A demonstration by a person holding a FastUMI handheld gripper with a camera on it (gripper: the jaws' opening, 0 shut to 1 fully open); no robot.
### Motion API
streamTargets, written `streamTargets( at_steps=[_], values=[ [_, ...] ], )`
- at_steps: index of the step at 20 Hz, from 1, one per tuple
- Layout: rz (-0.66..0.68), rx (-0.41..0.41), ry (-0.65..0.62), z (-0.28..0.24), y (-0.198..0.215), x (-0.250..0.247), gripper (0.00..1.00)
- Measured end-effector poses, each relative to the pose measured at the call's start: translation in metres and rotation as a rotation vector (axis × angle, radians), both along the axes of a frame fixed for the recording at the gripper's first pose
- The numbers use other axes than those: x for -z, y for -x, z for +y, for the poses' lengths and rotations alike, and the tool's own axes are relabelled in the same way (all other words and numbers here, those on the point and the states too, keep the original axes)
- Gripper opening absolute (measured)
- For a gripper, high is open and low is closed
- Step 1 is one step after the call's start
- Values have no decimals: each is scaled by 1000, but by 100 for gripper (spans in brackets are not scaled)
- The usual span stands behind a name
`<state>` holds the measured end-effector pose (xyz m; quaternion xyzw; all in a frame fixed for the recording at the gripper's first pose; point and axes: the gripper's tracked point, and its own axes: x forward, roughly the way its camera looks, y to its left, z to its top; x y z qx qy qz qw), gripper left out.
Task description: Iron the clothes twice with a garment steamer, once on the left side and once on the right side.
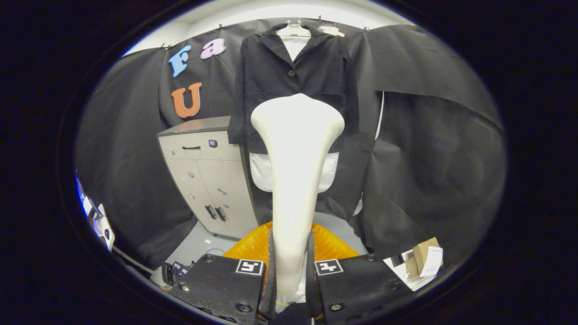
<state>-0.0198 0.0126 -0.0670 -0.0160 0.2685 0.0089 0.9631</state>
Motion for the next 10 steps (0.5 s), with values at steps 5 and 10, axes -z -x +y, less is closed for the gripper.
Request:
streamTargets(
  at_steps=[5,10],
  values=[
    [-6,-39,25,-3,16,-6,28],
    [-11,-121,26,-6,24,-9,28]
  ],
)
